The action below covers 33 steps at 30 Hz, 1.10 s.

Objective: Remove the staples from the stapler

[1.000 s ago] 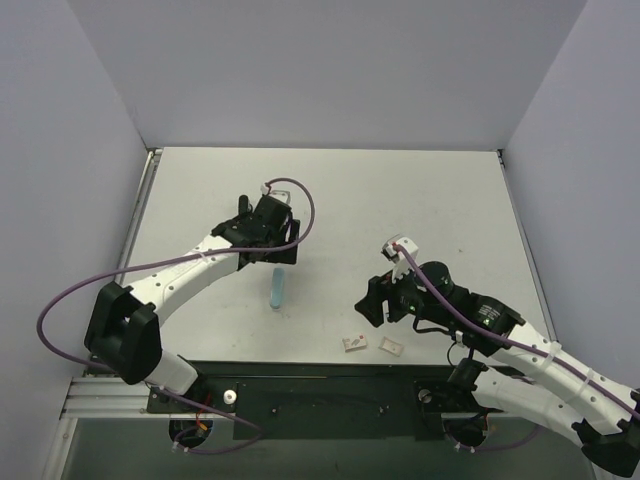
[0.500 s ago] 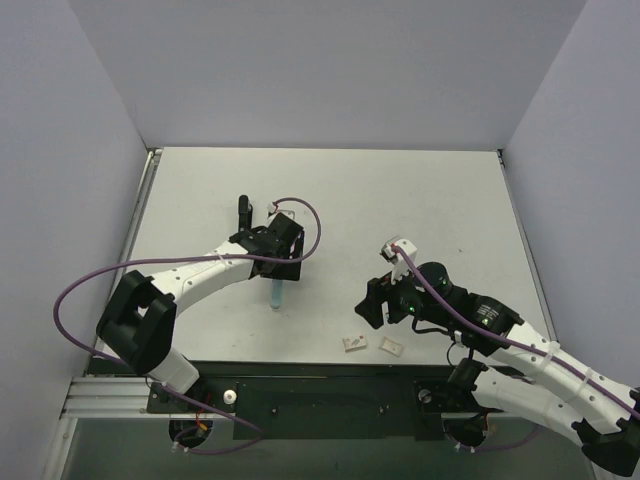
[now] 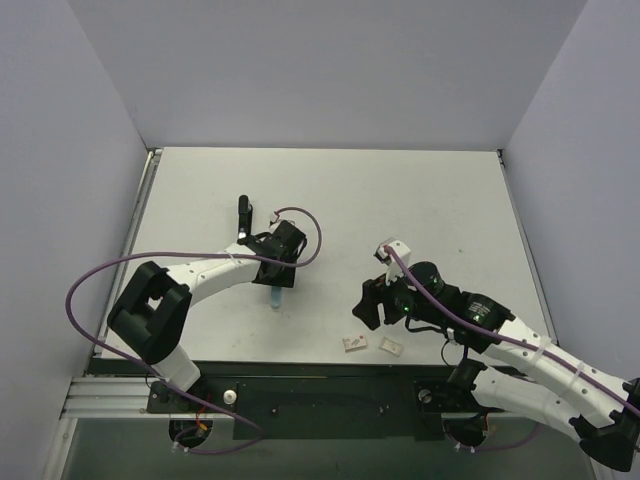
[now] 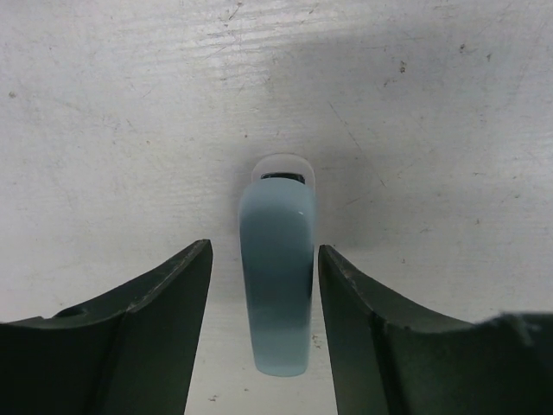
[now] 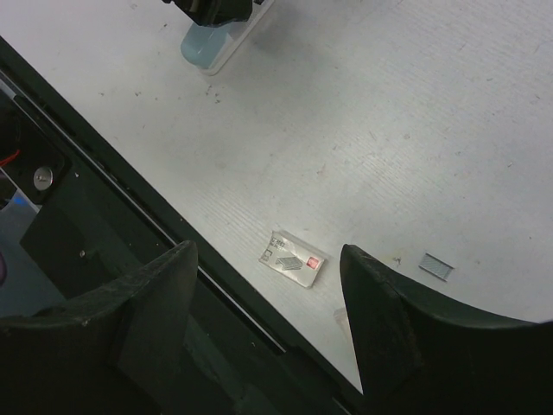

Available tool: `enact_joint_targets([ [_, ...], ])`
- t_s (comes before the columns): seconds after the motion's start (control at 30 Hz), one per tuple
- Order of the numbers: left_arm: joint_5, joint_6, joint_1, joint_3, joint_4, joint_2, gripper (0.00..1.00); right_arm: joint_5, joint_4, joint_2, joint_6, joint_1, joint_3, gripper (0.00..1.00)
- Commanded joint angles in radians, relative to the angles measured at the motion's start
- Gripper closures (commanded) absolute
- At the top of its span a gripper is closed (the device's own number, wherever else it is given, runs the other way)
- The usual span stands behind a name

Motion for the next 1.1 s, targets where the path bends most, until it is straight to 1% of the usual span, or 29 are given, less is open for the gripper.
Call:
enact_joint_targets([
  [0.0, -0.007, -0.007, 0.001, 0.002, 0.049, 0.003, 0.42, 0.001, 0.031, 0.013, 0.012, 0.007, -0.003, 0.38],
  [0.07, -0.006, -0.007, -0.001, 0.001, 0.051, 0.000, 0.51, 0.001, 0.036, 0.017, 0.012, 0.010, -0.005, 0.38],
  [0.1, -0.007, -0.007, 0.001, -0.001, 0.054, -0.003, 0.53, 0.000, 0.041, 0.021, 0.012, 0.010, -0.005, 0.38],
  [0.13, -0.006, -0.005, 0.001, -0.002, 0.058, -0.005, 0.58, 0.000, 0.042, 0.022, 0.012, 0.010, -0.006, 0.38],
  [0.17, -0.006, -0.004, -0.001, -0.002, 0.057, -0.011, 0.61, -0.002, 0.044, 0.030, 0.014, 0.010, -0.006, 0.38],
  [0.2, -0.007, -0.002, -0.001, -0.002, 0.059, -0.014, 0.68, -0.004, 0.045, 0.031, 0.012, 0.012, -0.006, 0.38],
  [0.23, -0.007, -0.001, -0.002, -0.004, 0.060, -0.025, 0.72, -0.004, 0.048, 0.036, 0.012, 0.012, -0.008, 0.38],
  [0.3, 0.002, 0.010, -0.002, -0.010, 0.072, -0.046, 1.00, -0.004, 0.051, 0.045, 0.012, 0.012, -0.006, 0.38],
  [0.47, 0.077, 0.048, -0.018, -0.042, 0.109, -0.131, 1.00, -0.004, 0.056, 0.053, 0.012, 0.015, 0.001, 0.39],
  [0.57, 0.134, 0.084, -0.036, -0.065, 0.155, -0.218, 1.00, -0.019, 0.053, 0.051, 0.008, 0.015, 0.007, 0.39],
  [0.87, 0.376, 0.148, -0.065, -0.142, 0.235, -0.425, 1.00, -0.080, -0.002, 0.045, -0.057, 0.021, 0.065, 0.40],
  [0.97, 0.497, 0.142, -0.073, -0.176, 0.278, -0.467, 1.00, -0.102, -0.045, 0.047, -0.092, 0.036, 0.110, 0.40],
  [1.07, 0.563, 0.139, -0.087, -0.193, 0.301, -0.503, 1.00, -0.111, -0.077, 0.042, -0.148, 0.078, 0.144, 0.41],
])
